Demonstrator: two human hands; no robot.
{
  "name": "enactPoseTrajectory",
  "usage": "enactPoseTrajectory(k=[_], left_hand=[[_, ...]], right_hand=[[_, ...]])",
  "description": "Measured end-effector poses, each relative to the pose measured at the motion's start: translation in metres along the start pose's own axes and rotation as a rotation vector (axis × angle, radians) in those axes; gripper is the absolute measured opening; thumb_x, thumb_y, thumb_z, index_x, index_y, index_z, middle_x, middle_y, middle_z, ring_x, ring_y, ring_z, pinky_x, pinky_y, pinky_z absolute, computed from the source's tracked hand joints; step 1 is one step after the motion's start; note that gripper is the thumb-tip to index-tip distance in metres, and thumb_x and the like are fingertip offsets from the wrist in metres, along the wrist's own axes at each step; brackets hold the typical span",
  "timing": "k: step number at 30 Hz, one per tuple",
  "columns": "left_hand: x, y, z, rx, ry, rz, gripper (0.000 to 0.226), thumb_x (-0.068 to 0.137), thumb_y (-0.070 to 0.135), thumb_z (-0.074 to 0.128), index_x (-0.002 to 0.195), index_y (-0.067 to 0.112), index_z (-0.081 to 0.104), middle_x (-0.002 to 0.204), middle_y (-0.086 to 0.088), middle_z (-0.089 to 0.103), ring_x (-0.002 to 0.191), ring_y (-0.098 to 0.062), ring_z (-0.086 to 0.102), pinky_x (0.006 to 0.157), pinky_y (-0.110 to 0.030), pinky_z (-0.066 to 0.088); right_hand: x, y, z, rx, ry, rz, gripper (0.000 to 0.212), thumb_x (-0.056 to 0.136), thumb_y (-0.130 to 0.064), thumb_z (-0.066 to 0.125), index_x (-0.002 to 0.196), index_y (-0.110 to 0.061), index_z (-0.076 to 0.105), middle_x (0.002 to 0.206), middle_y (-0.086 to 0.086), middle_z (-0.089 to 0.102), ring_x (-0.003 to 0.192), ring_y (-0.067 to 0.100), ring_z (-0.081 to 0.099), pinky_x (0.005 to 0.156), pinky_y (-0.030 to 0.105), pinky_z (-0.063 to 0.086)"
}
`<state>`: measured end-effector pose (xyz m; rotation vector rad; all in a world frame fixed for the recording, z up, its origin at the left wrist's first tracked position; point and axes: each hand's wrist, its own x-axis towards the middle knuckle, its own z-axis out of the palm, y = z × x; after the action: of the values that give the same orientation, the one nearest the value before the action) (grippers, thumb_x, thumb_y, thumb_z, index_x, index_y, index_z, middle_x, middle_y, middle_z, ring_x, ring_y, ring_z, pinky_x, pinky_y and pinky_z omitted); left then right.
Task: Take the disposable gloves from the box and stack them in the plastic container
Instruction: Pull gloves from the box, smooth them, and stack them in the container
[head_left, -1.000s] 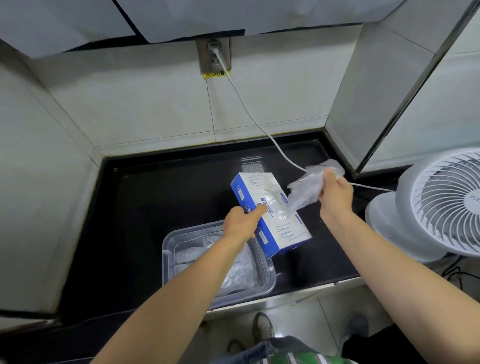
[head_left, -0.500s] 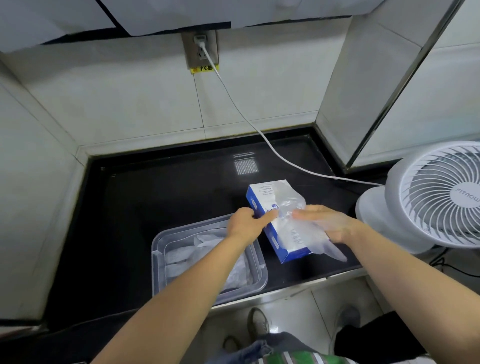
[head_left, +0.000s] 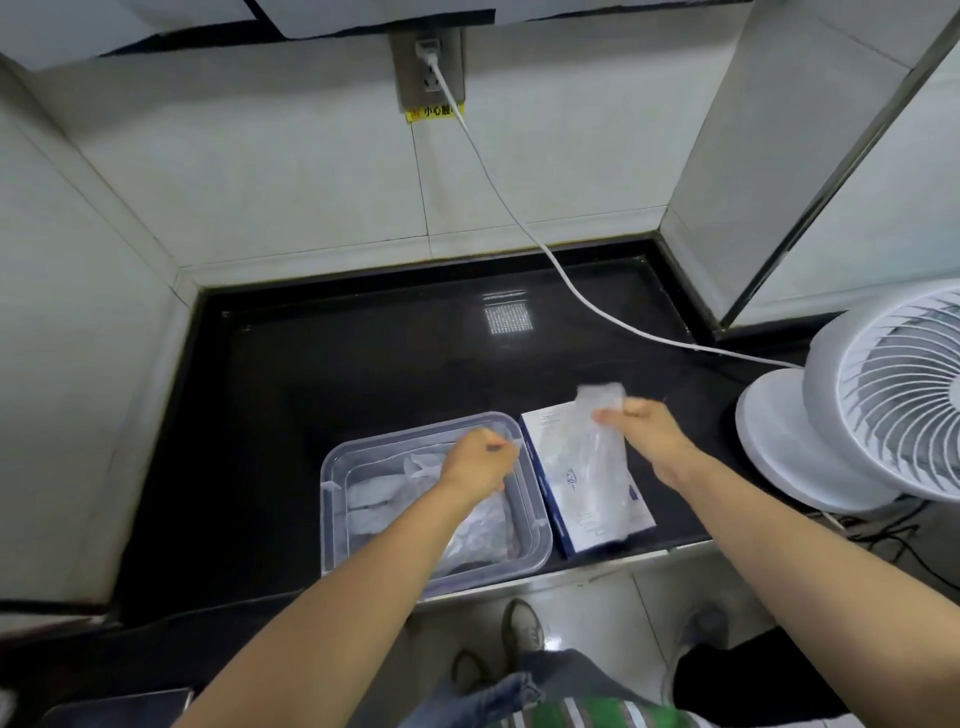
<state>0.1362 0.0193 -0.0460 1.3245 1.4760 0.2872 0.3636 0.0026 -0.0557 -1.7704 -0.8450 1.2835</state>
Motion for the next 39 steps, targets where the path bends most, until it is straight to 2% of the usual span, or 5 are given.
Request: enactPoseTrajectory(k=[6, 12, 18, 24, 39], left_hand=[[-0.013, 0.022, -0.017, -0.379, -0.027, 0.173, 0.037, 0.091, 0.047, 0.061, 0.117, 0.020, 0.060, 0.111, 0.007, 0.065, 0.102, -0.009, 0.062, 0.082, -0.026, 0.049], [-0.016, 0.008, -0.044, -0.420, -0.040, 0.227, 0.021, 0.090, 0.018, 0.067, 0.070, 0.017, 0.060, 0.072, 0.003, 0.052, 0.071, -0.009, 0.049, 0.069, -0.019, 0.041], [-0.027, -0.028, -0.081, -0.242, -0.330, 0.064, 0.016, 0.083, 0.019, 0.071, 0.091, 0.006, 0.067, 0.091, -0.009, 0.061, 0.089, -0.022, 0.057, 0.085, -0.037, 0.044], [-0.037, -0.041, -0.095, -0.623, -0.118, 0.050, 0.009, 0.091, 0.008, 0.065, 0.089, 0.003, 0.071, 0.090, -0.011, 0.068, 0.092, -0.024, 0.065, 0.092, -0.039, 0.054], [-0.024, -0.061, -0.090, -0.873, 0.162, -0.084, 0.037, 0.091, 0.026, 0.067, 0.122, 0.006, 0.063, 0.116, -0.013, 0.069, 0.103, -0.023, 0.070, 0.086, -0.033, 0.056]], right_hand=[[-0.017, -0.051, 0.027, 0.272, -0.324, -0.120, 0.065, 0.068, -0.032, 0.087, 0.115, 0.004, 0.060, 0.113, 0.029, 0.065, 0.099, 0.033, 0.063, 0.094, 0.048, 0.049], [-0.025, -0.054, 0.062, 0.461, -0.330, -0.027, 0.041, 0.082, -0.002, 0.073, 0.114, -0.013, 0.049, 0.098, 0.012, 0.069, 0.087, 0.022, 0.068, 0.085, 0.037, 0.055], [-0.032, -0.057, 0.070, 0.273, -0.673, 0.136, 0.033, 0.076, -0.025, 0.083, 0.103, -0.012, 0.069, 0.073, 0.000, 0.063, 0.068, 0.009, 0.061, 0.065, 0.021, 0.051], [-0.032, -0.053, 0.093, 0.131, -0.427, 0.003, 0.021, 0.088, -0.014, 0.071, 0.105, -0.002, 0.072, 0.095, 0.013, 0.071, 0.095, 0.023, 0.066, 0.099, 0.039, 0.050], [-0.039, -0.051, 0.111, 0.142, -0.226, -0.252, 0.015, 0.092, -0.001, 0.061, 0.082, -0.012, 0.066, 0.070, -0.002, 0.064, 0.063, 0.005, 0.057, 0.061, 0.017, 0.045]])
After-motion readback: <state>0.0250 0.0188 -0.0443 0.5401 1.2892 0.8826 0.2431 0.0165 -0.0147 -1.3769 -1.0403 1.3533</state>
